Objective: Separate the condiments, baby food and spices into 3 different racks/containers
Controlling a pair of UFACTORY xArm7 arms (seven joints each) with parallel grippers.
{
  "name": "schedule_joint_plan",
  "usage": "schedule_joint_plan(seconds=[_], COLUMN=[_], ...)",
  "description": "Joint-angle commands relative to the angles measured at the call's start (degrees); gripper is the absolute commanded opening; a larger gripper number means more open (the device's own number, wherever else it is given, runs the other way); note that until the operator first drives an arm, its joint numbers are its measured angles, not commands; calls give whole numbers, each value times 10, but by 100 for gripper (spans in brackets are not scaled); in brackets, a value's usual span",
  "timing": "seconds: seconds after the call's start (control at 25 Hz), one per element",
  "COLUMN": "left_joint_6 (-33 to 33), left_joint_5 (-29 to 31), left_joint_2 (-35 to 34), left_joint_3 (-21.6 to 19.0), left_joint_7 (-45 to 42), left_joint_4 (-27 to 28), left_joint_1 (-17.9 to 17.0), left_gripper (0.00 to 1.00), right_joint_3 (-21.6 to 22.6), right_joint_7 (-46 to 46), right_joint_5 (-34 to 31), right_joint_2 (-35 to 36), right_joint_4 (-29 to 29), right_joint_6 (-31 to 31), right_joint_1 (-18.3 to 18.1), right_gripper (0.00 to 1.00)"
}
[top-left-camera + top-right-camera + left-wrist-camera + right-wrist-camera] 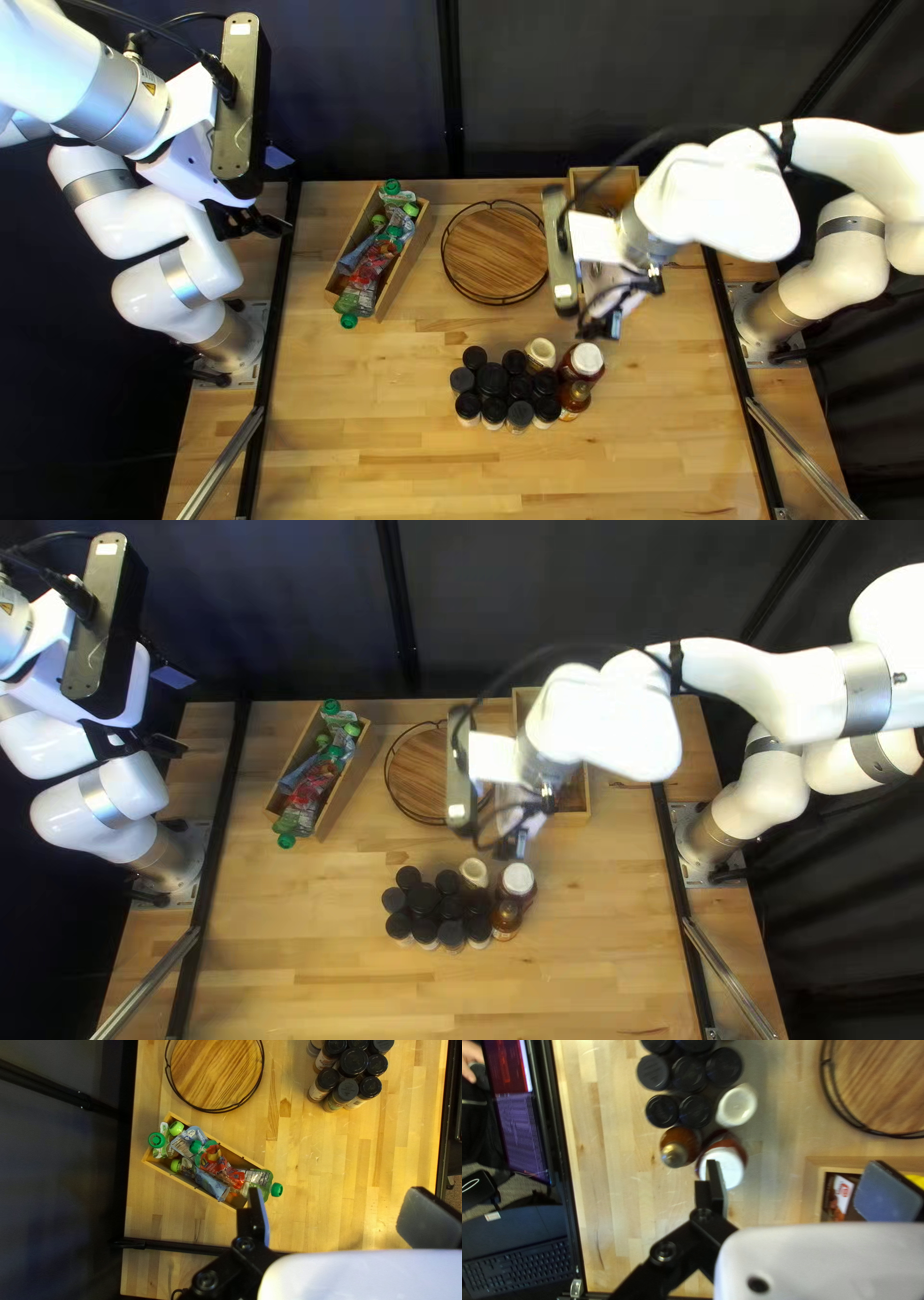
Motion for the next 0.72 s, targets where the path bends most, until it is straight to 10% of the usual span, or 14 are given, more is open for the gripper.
schedule_joint_plan(seconds=[0.04, 0.72], left_joint_6=[0, 0], left_joint_5=[0, 0], left_joint_2=[0, 0], left_joint_3=[0, 0], left_joint_7=[0, 0], left_joint_4=[0, 0], left_joint_1=[0, 0], left_gripper=[100, 100], right_joint_3=[3, 61], right_joint_7=[-70, -31], right_joint_5=[3, -87], right_joint_2=[-7, -89], right_joint_4=[-20, -65], right_joint_6=[15, -53], right_joint_1=[29, 26], right_gripper=[100, 100])
